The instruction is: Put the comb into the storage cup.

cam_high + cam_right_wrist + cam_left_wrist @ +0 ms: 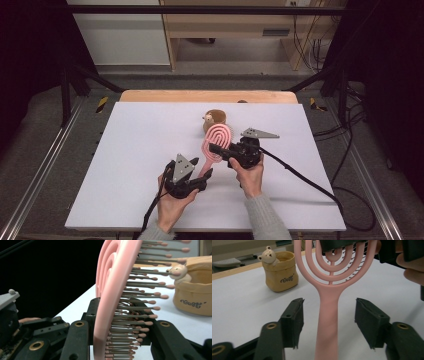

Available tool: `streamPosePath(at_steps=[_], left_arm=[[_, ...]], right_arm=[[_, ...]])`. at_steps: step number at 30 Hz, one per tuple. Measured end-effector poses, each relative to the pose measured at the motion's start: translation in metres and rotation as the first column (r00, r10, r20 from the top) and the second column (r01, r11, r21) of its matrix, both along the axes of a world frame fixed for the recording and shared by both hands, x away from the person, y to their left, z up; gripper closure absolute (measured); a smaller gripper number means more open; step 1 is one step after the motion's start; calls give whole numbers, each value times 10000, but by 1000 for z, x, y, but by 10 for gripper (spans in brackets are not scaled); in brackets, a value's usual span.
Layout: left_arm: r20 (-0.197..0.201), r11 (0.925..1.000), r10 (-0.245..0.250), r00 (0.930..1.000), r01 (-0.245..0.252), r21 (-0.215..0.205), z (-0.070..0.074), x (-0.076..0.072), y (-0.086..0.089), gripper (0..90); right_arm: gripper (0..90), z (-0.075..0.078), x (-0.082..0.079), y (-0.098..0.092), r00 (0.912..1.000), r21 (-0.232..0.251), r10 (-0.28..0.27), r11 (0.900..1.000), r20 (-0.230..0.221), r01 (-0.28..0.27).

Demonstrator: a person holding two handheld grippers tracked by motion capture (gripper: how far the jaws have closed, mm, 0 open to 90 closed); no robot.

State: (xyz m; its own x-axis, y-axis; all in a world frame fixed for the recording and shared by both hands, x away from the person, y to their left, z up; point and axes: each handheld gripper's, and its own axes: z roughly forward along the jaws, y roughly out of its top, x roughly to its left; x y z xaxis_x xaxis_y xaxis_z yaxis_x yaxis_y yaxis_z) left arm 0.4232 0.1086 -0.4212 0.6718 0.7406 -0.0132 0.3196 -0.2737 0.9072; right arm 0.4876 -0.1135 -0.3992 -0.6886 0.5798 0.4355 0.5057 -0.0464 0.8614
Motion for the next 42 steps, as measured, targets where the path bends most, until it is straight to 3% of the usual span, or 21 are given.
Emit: streamPosePath(at_steps=[5, 16, 28, 42], left_arm=[[-499, 9959, -840, 9952, 821, -391, 9, 8, 10, 274], [-560, 9917, -1226, 9909, 1201, -463, 20, 21, 25, 59], [-654, 9935, -1120, 9916, 1102, -293, 24, 23, 52, 2], [-535, 9988, -479, 9974, 472, -139, 10, 22, 92, 0]], right_arm=[[633, 6, 1, -5, 9996, 34, -178, 9998, 200, 178], [632, 17, 1, -14, 9972, -100, -439, 9990, 611, 446], [632, 29, 2, -26, 9924, -280, -737, 9967, 981, 768], [632, 40, 4, -32, 9886, -699, -865, 9930, 1231, 956]])
